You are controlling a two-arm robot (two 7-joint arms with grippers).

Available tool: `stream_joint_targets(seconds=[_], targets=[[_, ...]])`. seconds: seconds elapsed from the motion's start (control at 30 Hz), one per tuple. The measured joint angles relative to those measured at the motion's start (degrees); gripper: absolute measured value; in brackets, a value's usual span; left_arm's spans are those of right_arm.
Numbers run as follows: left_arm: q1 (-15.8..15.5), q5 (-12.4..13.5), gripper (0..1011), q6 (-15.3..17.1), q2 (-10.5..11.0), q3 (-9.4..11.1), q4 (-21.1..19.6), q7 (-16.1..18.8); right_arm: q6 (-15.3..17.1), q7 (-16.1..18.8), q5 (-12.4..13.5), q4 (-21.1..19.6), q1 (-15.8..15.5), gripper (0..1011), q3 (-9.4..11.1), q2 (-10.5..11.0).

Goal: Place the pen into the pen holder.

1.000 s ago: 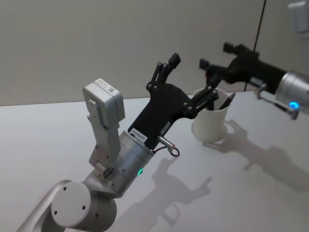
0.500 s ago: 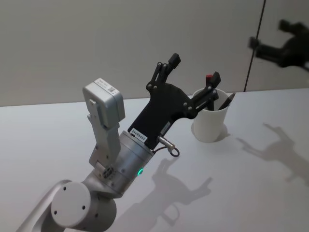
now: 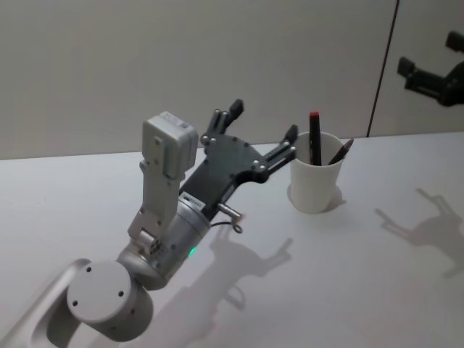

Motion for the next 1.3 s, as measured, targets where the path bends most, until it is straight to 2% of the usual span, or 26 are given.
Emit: stream_joint_targets(seconds=[0.13,0.23,0.47,1.0,1.17,1.3], targets=[[-0.8,1.6,1001,2.9,1.3,0.0,0.9,2.4,-1.0,-0.8,-1.3,0.3,-1.2,1001,-0.2,-1.4],[-1.5,3.1,1001,5.6,2.4,-0.1,1.8,4.6,-2.5,-2.1,-3.2,0.7,-3.1,1001,-0.6,-3.4],[-2.6,5.3,1001,9.6,4.2,-0.2,3.1,7.8,-5.3,-4.4,-6.8,1.4,-6.6,1001,-1.2,-7.1],[-2.9,5.9,1001,10.7,4.7,-0.2,3.5,8.7,-11.6,-9.7,-15.0,3.0,-14.6,1001,-2.6,-15.6],[-2.9,5.9,1001,10.7,4.7,-0.2,3.5,8.7,-12.7,-10.7,-16.5,3.2,-15.9,1001,-2.8,-17.1],[-2.9,5.9,1001,10.7,4.7,-0.2,3.5,8.7,-12.9,-10.9,-16.8,3.3,-16.2,1001,-2.9,-17.4]])
